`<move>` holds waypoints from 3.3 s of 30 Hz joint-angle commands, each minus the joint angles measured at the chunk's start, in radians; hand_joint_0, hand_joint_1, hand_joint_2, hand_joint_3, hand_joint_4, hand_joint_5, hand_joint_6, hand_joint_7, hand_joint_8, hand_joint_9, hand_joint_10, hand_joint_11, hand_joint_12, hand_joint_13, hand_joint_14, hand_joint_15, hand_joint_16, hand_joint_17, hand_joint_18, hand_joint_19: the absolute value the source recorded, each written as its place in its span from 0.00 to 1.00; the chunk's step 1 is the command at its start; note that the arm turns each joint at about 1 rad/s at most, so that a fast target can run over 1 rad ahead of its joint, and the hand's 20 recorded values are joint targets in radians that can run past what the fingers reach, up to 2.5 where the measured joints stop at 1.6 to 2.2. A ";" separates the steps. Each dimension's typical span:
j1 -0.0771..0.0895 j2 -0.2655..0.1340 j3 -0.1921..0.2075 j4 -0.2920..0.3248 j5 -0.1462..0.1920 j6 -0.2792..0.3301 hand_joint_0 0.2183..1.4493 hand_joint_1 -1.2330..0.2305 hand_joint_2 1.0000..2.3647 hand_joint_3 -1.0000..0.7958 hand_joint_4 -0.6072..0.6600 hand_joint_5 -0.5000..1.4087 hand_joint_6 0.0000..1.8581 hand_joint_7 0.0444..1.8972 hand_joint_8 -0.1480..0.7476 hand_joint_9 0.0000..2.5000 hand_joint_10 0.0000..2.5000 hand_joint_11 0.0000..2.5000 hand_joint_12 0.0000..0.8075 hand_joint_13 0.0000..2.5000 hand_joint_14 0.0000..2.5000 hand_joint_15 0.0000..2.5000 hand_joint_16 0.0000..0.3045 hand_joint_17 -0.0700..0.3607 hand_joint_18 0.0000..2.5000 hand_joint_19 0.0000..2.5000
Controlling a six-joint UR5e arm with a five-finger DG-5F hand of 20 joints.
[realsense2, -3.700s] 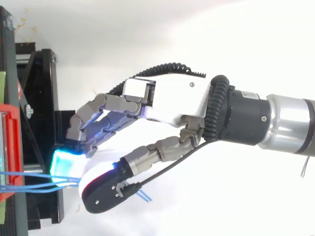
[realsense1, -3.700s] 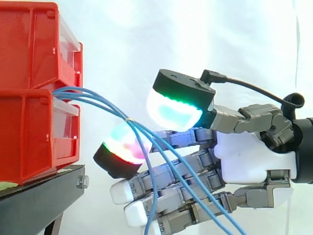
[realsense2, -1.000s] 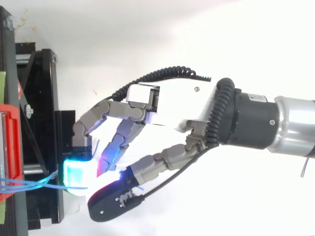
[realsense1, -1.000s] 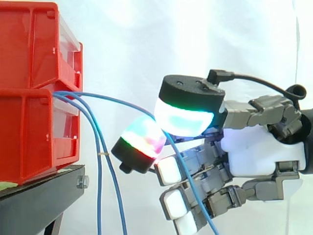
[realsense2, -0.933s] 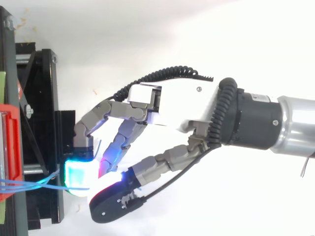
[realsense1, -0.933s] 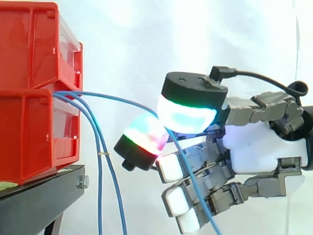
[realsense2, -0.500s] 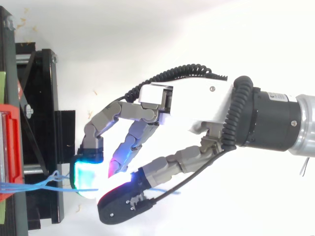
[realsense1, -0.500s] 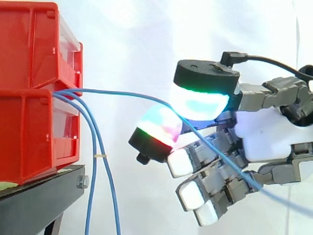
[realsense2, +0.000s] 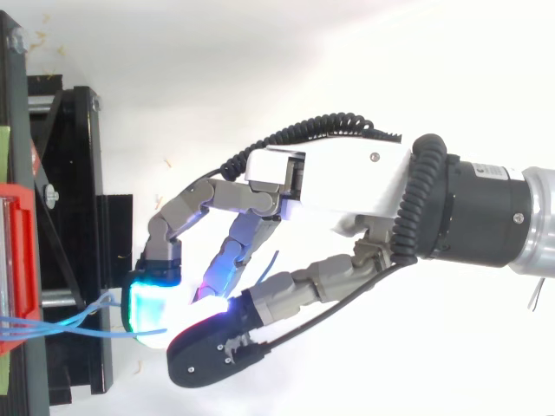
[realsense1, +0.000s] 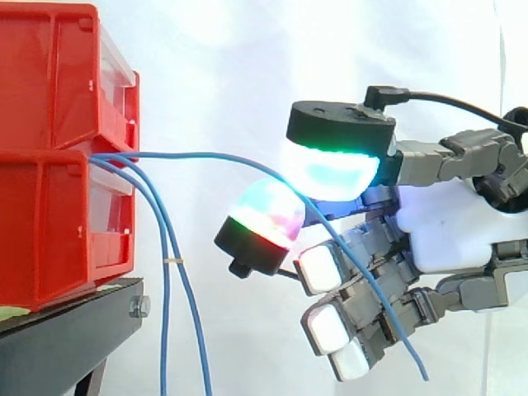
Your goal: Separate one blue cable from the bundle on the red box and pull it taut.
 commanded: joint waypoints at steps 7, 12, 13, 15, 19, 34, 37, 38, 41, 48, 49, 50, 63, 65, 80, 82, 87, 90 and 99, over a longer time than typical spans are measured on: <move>0.000 0.000 0.000 0.000 -0.003 0.002 0.28 0.49 0.01 0.34 0.51 0.25 0.47 0.49 0.41 0.47 0.00 0.10 0.43 0.38 0.01 0.15 0.17 0.43 0.28 0.21; 0.000 0.000 0.000 0.000 -0.003 0.002 0.25 0.50 0.00 0.28 0.52 0.25 0.46 0.49 0.42 0.48 0.00 0.10 0.44 0.38 0.01 0.15 0.17 0.44 0.28 0.21; 0.000 0.000 0.000 0.000 -0.003 0.002 0.24 0.50 0.00 0.28 0.52 0.25 0.46 0.49 0.43 0.48 0.00 0.10 0.45 0.38 0.01 0.14 0.18 0.44 0.29 0.21; 0.000 0.000 0.000 0.000 -0.003 0.002 0.23 0.50 0.00 0.28 0.52 0.25 0.46 0.49 0.43 0.48 0.00 0.10 0.45 0.39 0.01 0.14 0.18 0.45 0.29 0.21; 0.000 0.000 0.000 0.000 -0.003 0.002 0.22 0.47 0.00 0.28 0.53 0.25 0.46 0.49 0.44 0.49 0.00 0.10 0.46 0.39 0.01 0.15 0.18 0.45 0.29 0.20; 0.000 0.000 0.000 0.001 -0.001 0.002 0.33 0.23 0.01 0.37 0.50 0.24 0.47 0.51 0.39 0.47 0.01 0.14 0.41 0.41 0.01 0.20 0.15 0.41 0.31 0.23; 0.000 0.000 0.000 0.000 -0.001 0.002 0.32 0.26 0.01 0.39 0.46 0.25 0.47 0.49 0.37 0.48 0.01 0.13 0.40 0.41 0.01 0.20 0.15 0.40 0.31 0.23; 0.000 0.000 0.000 0.000 -0.003 0.002 0.31 0.30 0.01 0.38 0.46 0.25 0.47 0.49 0.37 0.49 0.01 0.12 0.41 0.41 0.01 0.19 0.16 0.42 0.32 0.22; 0.000 0.000 0.000 0.000 -0.003 0.002 0.30 0.37 0.01 0.38 0.48 0.25 0.47 0.48 0.38 0.50 0.00 0.11 0.42 0.41 0.01 0.18 0.17 0.43 0.31 0.23; 0.000 0.000 0.000 0.000 -0.001 0.002 0.30 0.44 0.01 0.38 0.52 0.25 0.46 0.48 0.39 0.51 0.00 0.11 0.43 0.40 0.01 0.18 0.17 0.43 0.30 0.23; 0.000 0.000 0.000 0.000 -0.001 0.002 0.30 0.45 0.01 0.38 0.52 0.25 0.46 0.48 0.39 0.51 0.00 0.11 0.43 0.40 0.01 0.18 0.17 0.43 0.30 0.22; 0.000 0.000 0.000 0.001 -0.001 0.002 0.30 0.45 0.01 0.38 0.52 0.25 0.46 0.48 0.40 0.51 0.00 0.11 0.43 0.40 0.01 0.17 0.17 0.43 0.30 0.22; 0.000 0.000 0.000 0.001 0.000 0.002 0.31 0.49 0.01 0.37 0.57 0.25 0.46 0.48 0.42 0.53 0.01 0.12 0.41 0.40 0.01 0.17 0.16 0.42 0.29 0.22; 0.000 0.000 0.000 0.001 0.000 0.002 0.31 0.46 0.01 0.37 0.57 0.25 0.46 0.48 0.43 0.53 0.01 0.13 0.41 0.40 0.01 0.17 0.16 0.41 0.29 0.22; 0.000 0.000 0.000 0.001 0.000 0.002 0.25 0.52 0.00 0.28 0.55 0.25 0.46 0.49 0.43 0.54 0.01 0.14 0.43 0.40 0.01 0.17 0.17 0.43 0.30 0.22; 0.000 0.000 0.000 0.001 0.000 0.002 0.25 0.53 0.00 0.28 0.55 0.25 0.46 0.49 0.43 0.54 0.01 0.14 0.43 0.40 0.01 0.17 0.17 0.43 0.30 0.22; -0.005 -0.003 0.000 0.013 -0.001 0.005 0.25 0.53 0.00 0.28 0.55 0.25 0.46 0.49 0.43 0.56 0.01 0.17 0.45 0.46 0.01 0.20 0.18 0.45 0.33 0.23; -0.006 -0.005 0.000 0.055 0.002 0.006 0.24 0.52 0.00 0.28 0.55 0.24 0.46 0.49 0.43 0.56 0.01 0.18 0.46 0.53 0.01 0.24 0.18 0.45 0.35 0.24; -0.005 -0.005 0.000 0.049 0.002 0.008 0.24 0.52 0.00 0.28 0.55 0.24 0.46 0.49 0.43 0.53 0.01 0.17 0.44 0.63 0.01 0.32 0.19 0.46 0.36 0.24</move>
